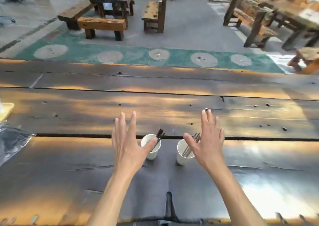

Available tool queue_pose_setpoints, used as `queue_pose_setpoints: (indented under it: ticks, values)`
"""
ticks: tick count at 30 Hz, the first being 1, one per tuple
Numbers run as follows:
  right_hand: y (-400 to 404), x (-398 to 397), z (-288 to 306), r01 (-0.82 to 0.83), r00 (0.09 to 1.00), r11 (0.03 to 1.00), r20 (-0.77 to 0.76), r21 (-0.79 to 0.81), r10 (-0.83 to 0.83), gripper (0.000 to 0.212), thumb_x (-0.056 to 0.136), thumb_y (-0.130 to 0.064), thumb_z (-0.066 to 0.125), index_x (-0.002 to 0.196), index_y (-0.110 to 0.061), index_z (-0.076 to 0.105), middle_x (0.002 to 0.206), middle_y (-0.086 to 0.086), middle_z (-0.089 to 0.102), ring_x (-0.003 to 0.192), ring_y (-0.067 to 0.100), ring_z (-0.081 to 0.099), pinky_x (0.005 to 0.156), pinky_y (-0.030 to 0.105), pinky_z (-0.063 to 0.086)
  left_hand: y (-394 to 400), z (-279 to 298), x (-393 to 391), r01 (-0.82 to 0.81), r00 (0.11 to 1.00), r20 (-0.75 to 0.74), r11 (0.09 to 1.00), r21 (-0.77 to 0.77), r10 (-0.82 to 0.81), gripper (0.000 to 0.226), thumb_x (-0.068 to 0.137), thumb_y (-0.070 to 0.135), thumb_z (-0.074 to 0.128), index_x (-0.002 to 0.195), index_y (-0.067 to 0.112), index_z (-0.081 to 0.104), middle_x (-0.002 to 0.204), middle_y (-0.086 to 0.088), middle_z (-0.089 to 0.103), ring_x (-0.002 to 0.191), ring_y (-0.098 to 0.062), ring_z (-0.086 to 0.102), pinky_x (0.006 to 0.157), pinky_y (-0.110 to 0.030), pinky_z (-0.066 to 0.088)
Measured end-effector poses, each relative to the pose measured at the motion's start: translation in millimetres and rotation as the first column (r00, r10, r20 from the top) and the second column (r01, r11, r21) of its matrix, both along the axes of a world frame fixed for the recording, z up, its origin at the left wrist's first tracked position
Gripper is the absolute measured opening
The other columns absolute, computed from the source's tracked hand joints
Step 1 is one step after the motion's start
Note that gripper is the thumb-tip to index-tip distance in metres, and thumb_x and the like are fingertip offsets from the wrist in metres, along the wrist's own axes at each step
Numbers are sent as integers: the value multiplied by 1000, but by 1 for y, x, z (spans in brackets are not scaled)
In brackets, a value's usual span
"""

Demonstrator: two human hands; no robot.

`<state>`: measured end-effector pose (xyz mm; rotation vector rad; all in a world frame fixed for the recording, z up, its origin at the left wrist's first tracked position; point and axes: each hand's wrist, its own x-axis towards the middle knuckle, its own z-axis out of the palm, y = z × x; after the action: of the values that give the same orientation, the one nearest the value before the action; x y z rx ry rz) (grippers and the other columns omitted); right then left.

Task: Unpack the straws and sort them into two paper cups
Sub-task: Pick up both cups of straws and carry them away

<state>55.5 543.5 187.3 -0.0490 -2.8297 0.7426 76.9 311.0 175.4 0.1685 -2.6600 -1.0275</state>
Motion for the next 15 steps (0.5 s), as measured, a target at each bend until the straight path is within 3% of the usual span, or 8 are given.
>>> queue_pose_setpoints:
  ticks: [7, 12, 15]
  values:
    - [40, 17, -33, 67, 996, 996, 64, -66, -63, 98, 88, -61, 57, 158, -28, -3, 168, -7, -9, 154, 24, -11, 120, 52, 0, 40, -37, -1, 59, 991, 116, 997, 55, -65, 107, 78, 59, 72, 156, 45, -1, 169, 5, -8, 155, -15, -10, 123, -42, 4]
    - [59, 17, -69, 58, 985, 950, 175, -308, -3, 112, 81, -51, 72, 158, -22, -4, 168, -2, -1, 155, 19, -2, 123, 50, 5, 53, -65, -7, -72, 968, 251, 976, 203, 19, 113, 72, 56, 76, 157, 40, 4, 169, 9, 0, 155, -10, -1, 122, -48, 13]
    - [63, 18, -97, 66, 956, 908, 287, -414, 61, 118, 75, -53, 74, 159, -21, -3, 168, -1, 4, 155, 19, 5, 122, 51, 13, 52, -87, -7, -196, 941, 331, 918, 344, 77, 121, 67, 52, 83, 158, 37, 5, 167, 12, 7, 153, -8, 7, 121, -50, 23]
